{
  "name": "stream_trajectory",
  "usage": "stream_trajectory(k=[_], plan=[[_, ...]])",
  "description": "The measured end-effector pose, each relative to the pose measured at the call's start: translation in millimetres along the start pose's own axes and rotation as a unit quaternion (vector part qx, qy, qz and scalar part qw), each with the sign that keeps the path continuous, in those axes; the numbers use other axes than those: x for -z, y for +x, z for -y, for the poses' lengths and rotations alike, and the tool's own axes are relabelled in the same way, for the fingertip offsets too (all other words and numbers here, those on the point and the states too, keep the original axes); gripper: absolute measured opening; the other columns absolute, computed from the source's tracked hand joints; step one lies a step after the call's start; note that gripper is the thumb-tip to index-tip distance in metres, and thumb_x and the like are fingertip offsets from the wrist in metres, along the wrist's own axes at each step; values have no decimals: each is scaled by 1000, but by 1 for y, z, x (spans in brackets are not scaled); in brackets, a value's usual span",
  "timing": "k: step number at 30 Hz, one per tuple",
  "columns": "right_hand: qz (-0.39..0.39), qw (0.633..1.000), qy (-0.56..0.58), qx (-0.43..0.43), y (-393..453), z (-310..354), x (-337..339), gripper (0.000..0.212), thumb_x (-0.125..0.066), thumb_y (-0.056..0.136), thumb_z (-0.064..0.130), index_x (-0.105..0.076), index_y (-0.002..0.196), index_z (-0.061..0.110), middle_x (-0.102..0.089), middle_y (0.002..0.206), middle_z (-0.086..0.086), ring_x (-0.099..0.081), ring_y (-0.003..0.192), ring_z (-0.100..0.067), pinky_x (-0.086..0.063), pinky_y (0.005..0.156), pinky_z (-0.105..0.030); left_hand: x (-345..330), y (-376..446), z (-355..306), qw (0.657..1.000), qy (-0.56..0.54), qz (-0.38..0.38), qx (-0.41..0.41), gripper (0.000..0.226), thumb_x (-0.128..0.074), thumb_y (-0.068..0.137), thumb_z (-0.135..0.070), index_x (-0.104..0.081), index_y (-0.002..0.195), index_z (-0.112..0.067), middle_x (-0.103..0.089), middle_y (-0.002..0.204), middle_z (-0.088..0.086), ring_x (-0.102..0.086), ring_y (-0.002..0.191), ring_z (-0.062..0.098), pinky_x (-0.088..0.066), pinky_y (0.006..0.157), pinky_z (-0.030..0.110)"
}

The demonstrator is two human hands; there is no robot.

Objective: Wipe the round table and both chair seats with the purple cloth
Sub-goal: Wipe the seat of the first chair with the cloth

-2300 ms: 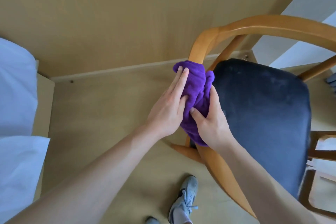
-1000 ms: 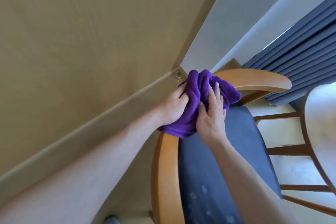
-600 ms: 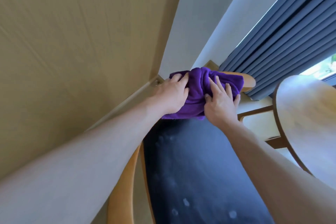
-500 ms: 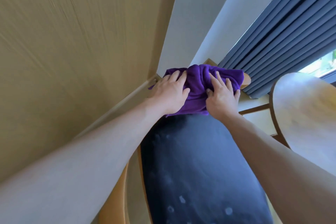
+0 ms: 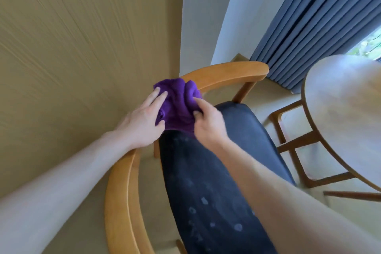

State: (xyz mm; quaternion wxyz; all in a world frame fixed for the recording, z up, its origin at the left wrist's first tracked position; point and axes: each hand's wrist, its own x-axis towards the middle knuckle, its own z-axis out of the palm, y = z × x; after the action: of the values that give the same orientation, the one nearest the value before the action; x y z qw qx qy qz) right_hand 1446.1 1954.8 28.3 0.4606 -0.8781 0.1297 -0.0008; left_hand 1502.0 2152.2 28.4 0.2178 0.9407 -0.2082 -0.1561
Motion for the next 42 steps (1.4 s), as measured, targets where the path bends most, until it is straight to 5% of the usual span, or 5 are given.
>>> stream_trajectory(k=[5,10,29,34,42], plan=[[94,994,36,44,-42,29,-38,31,-43,97,4,-64,111,20,-67,102,2,-59,91,-16,-46,79,-30,3,-54,19,978,-161,-62,115,53,-63,94,-13,-53,145,-23,-67,127,-4,-63,117,18,-43,96,25],[151,988,20,29,-77,47,-40,21,-42,95,1,-59,95,15,-63,87,-4,-56,79,-22,-50,74,-45,2,-109,22,943,-269,-107,163,38,-63,96,-12,-64,130,-29,-62,108,-30,-59,94,-19,-38,78,-2],[188,982,29,17,-234,61,8,42,-47,90,-5,-70,110,24,-70,105,8,-63,97,-9,-50,89,-29,22,-242,-18,994,-56,-72,-60,42,-88,76,-27,-48,64,-21,-63,106,-17,-54,113,13,-40,94,30],[179,983,30,8,-281,36,20,46,-46,86,-7,-71,98,31,-67,86,9,-61,82,-13,-53,78,-34,-3,-282,-54,992,-90,-76,-39,47,-77,72,-4,-37,85,-24,-47,80,-15,-44,78,10,-34,70,20],[171,979,-102,37,-368,-51,90,42,-52,77,-7,-72,95,25,-73,104,10,-57,93,-17,-52,85,-36,-76,-337,-147,997,-18,70,-17,65,-60,80,-13,-44,139,-33,-63,117,-11,-54,109,19,-32,84,22]])
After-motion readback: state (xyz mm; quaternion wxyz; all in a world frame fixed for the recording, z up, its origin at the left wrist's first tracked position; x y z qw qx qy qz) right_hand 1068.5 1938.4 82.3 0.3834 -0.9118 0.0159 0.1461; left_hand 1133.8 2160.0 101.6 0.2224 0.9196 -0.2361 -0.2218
